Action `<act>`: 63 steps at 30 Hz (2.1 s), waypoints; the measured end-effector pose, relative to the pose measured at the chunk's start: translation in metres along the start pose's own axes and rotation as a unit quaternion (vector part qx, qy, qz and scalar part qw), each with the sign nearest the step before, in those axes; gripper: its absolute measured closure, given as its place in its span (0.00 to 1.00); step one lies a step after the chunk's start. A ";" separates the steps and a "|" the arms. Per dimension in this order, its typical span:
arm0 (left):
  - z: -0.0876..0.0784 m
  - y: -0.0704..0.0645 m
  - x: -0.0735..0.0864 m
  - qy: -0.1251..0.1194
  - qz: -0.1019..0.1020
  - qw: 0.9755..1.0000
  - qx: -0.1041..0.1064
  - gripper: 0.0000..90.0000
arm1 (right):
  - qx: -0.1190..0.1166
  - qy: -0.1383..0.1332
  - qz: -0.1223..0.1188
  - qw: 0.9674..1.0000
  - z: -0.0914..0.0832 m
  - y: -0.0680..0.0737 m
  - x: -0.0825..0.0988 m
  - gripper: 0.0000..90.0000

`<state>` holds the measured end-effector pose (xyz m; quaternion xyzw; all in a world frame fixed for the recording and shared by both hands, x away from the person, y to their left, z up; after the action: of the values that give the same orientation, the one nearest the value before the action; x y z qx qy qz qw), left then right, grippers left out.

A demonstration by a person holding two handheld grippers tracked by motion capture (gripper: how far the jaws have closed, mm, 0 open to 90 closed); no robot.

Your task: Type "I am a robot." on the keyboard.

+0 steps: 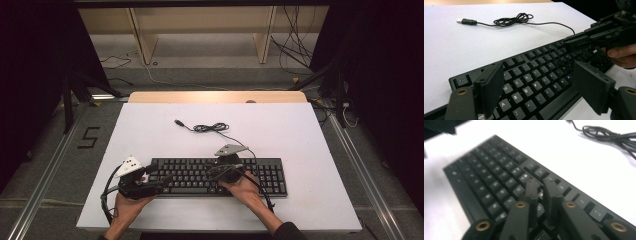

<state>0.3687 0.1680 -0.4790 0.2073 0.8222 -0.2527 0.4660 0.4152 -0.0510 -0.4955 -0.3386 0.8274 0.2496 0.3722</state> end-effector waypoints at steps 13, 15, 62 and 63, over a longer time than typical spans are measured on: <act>-0.001 0.003 0.000 -0.003 -0.004 1.000 -0.004 0.28 | -0.022 -0.031 0.001 0.999 -0.017 0.009 -0.004 0.41; -0.001 0.004 0.000 -0.003 -0.004 1.000 -0.005 0.28 | -0.022 -0.035 -0.002 0.999 -0.018 0.010 -0.004 0.39; -0.004 0.009 -0.002 -0.013 -0.007 1.000 -0.017 0.28 | -0.067 0.037 -0.046 0.996 0.030 0.053 0.003 1.00; -0.004 0.009 -0.002 -0.013 -0.007 1.000 -0.017 0.28 | -0.065 0.039 -0.045 0.996 0.031 0.054 0.003 1.00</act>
<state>0.3718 0.1774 -0.4774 0.1901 0.8220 -0.2441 0.4781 0.3868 0.0030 -0.5078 -0.4086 0.8072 0.2727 0.3273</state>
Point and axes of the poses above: each handheld gripper's, and its own axes: z roughly forward along the jaws, x roughly out of its underside, y roughly to its left, the point moved 6 cm from there along z, roughly forward along the jaws, and after that the axes turned 2 degrees about -x, right-handed, at the moved point
